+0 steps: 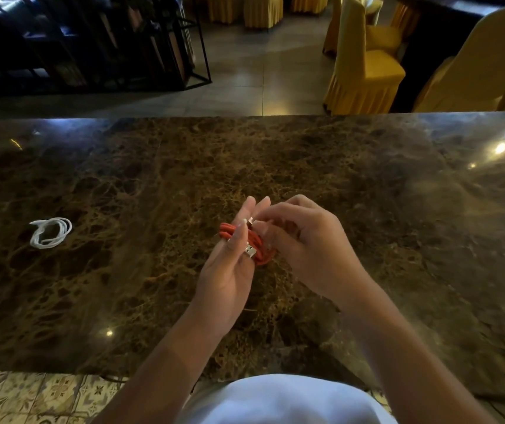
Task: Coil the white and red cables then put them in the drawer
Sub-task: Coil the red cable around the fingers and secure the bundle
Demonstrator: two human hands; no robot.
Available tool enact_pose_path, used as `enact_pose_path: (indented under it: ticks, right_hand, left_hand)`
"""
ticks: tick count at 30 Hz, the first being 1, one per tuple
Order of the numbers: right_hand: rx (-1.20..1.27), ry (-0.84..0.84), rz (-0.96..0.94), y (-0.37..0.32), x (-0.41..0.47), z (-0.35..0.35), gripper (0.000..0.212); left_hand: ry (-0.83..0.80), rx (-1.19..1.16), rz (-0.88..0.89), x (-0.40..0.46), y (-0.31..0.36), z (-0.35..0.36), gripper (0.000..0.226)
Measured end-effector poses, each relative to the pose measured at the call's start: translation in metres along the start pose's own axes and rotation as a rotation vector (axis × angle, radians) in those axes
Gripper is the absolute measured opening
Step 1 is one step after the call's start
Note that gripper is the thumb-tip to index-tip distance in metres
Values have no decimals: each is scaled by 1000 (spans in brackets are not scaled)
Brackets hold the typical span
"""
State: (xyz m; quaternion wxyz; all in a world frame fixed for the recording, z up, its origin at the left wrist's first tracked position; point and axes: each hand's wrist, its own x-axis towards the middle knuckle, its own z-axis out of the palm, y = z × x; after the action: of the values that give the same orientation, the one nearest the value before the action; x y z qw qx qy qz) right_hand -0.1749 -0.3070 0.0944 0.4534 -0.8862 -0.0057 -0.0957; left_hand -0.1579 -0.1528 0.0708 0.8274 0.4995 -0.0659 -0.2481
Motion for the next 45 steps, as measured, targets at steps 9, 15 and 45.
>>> enact_pose_path:
  ticks: [9, 15, 45]
  right_hand:
    - [262, 182, -38, -2, -9, 23, 7]
    - [43, 106, -147, -6, -20, 30, 35]
    - [330, -310, 12, 9, -18, -4, 15]
  left_hand:
    - [5, -55, 2, -2, 5, 6, 104]
    - [82, -108, 19, 2, 12, 6, 72]
    - [-404, 55, -313, 14, 16, -28, 71]
